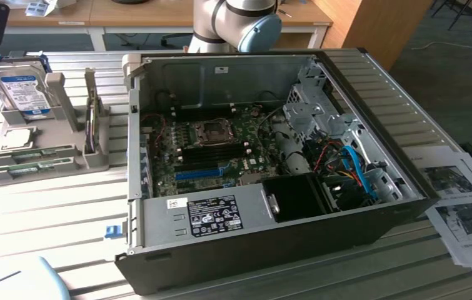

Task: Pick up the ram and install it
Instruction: 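Pick up the ram and move it above insertion slot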

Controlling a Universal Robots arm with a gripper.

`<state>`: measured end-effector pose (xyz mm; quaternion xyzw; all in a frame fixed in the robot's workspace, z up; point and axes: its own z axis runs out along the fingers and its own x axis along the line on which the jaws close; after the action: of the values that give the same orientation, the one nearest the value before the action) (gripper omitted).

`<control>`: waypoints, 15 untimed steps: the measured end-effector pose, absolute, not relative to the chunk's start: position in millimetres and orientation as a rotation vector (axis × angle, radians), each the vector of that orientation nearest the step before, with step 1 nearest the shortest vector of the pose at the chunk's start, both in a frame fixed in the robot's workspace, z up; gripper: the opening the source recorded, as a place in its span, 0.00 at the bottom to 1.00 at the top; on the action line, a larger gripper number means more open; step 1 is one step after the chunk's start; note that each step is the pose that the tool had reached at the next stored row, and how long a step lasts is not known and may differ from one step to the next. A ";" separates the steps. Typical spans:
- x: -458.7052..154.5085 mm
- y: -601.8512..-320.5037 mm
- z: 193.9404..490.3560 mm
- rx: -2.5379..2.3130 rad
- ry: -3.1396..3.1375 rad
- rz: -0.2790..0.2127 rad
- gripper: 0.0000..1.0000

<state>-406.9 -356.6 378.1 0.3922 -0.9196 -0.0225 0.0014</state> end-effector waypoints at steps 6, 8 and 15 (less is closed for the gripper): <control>-406.9 -356.6 378.1 1.309 -2.850 -0.071 0.09; -406.9 -356.6 378.1 1.335 -2.838 -0.070 0.09; -406.9 -356.6 378.1 1.418 -2.796 -0.070 0.09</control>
<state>-406.9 -356.6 378.1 0.4522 -0.8916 -0.0224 0.0029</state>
